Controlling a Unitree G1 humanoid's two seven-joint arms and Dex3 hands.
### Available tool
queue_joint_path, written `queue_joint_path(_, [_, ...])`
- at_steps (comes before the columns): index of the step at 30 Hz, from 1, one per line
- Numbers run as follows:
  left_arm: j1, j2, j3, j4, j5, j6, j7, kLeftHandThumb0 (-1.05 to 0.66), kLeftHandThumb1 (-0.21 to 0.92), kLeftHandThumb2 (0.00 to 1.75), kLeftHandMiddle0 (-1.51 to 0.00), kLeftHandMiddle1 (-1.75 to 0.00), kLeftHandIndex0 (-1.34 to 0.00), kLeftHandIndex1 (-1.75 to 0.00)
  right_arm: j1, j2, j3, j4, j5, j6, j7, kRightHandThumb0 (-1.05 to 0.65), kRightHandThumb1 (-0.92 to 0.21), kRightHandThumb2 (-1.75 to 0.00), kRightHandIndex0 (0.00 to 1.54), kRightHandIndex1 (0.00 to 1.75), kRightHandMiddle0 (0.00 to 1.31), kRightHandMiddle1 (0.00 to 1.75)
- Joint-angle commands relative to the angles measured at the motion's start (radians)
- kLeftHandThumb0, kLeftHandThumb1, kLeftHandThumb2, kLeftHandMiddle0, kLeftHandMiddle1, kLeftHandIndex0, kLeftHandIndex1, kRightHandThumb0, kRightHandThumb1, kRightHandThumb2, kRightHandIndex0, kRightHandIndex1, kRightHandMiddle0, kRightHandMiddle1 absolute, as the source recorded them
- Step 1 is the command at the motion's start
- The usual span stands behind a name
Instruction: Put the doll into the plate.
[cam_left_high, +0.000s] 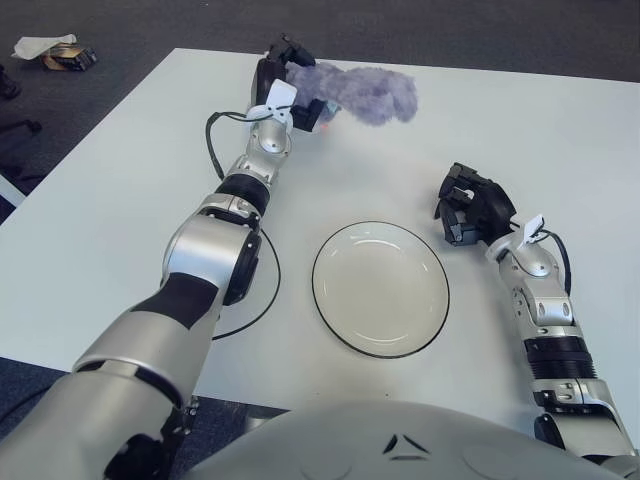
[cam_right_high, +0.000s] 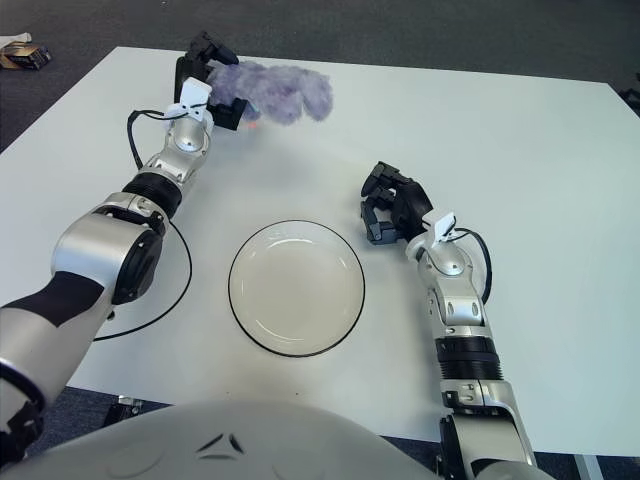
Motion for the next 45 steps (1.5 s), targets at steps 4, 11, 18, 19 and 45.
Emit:
queue_joint_path(4, [-0.027,-0.028,0.092,-0.032,-0.100,0.028,-0.065,0.00,-0.08,1.72,-0.95,-1.60,-0.69,-1.75,0.060,0.001,0.032,0.083,-0.046,0.073,0.005,-0.01,-0.26,-1.39,0.54,1.75,0.53,1.74])
queue_joint_path(11, [-0.035,-0.053,0.176,-0.059,-0.197,0.075,-0.120,0.00,-0.13,1.68,-1.08,-1.33,-0.75,-1.75,0.057,-0.002,0.031,0.091,-0.043,0.070,0.012,-0.01,-0.28,-1.37,0.53,1.75,0.52,1.74])
queue_joint_path(18, [-0.026,-0.075,0.269,-0.119,-0.327,0.120,-0.241,0.00,-0.10,1.67,-1.04,-1.40,-0.72,-1.75,0.054,-0.002,0.027,0.095,-0.036,0.069,0.015,-0.01,-0.28,-1.37,0.53,1.75,0.51,1.74])
queue_joint_path(19, [-0.025,-0.080,0.286,-0.128,-0.351,0.132,-0.256,0.00,-0.10,1.67,-1.03,-1.41,-0.71,-1.75,0.053,-0.002,0.026,0.095,-0.035,0.070,0.015,-0.01,-0.28,-1.37,0.53,1.75,0.51,1.74])
queue_joint_path(45, [-0.002,-0.150,0.492,-0.338,-0.676,0.521,-0.225,0.00,0.00,1.63,-0.91,-1.59,-0.62,-1.75,0.025,-0.006,0.006,0.178,-0.052,-0.007,0.007,-0.01,-0.27,-1.38,0.54,1.75,0.52,1.74])
